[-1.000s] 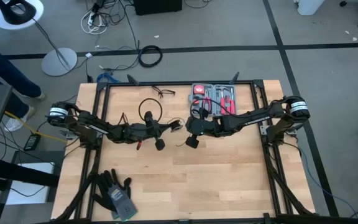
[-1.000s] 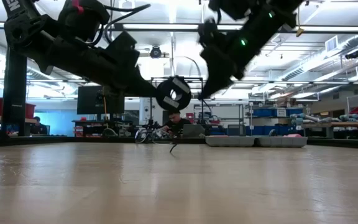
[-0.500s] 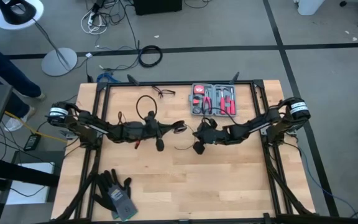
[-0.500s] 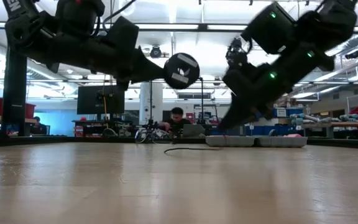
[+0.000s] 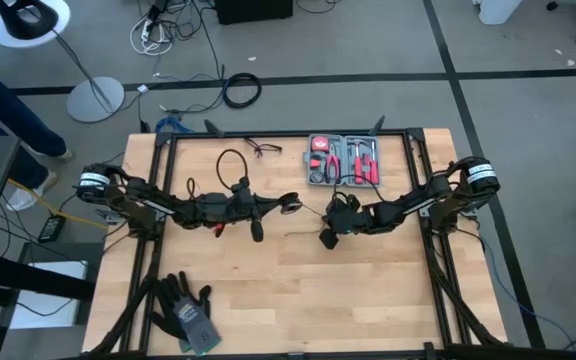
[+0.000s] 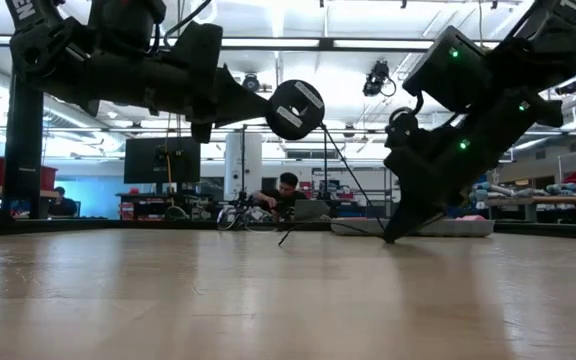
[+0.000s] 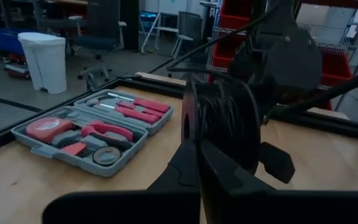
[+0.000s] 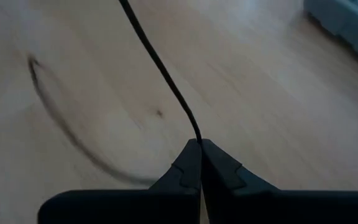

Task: Coil cords
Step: Coil the black wire onto the spool

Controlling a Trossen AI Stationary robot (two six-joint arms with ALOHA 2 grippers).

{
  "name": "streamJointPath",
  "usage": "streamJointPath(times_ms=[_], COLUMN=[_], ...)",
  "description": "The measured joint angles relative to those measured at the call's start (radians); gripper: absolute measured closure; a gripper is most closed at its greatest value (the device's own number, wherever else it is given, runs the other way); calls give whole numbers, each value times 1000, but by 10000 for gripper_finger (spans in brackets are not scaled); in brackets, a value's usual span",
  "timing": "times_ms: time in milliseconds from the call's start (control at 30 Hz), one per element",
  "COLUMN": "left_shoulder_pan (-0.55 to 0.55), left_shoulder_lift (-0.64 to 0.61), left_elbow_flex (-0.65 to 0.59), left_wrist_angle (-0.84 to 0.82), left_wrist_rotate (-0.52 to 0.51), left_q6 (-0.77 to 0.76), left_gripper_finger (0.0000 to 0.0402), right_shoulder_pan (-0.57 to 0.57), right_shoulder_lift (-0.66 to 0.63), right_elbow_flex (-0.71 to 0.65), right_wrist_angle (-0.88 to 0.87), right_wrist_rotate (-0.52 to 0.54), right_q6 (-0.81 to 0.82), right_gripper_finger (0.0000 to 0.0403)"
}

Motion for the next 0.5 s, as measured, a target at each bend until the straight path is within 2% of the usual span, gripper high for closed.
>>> streamJointPath(times_ms=[333,500], left_shoulder_pan=[0,0], left_shoulder_lift=[0,0], left_elbow_flex=[0,0], left_wrist_angle=[40,39], left_wrist_rotate=[-102,-130], left_q6=[-1,3], left_gripper_finger=[401,401], right_shoulder_pan=[40,64], right_shoulder_lift=[-22,-132], right_elbow_flex=[-1,-2], right_wrist_angle=[-31,-144], right_wrist_rotate=[-34,-33], right_q6=[3,9], right_gripper_finger=[368,336])
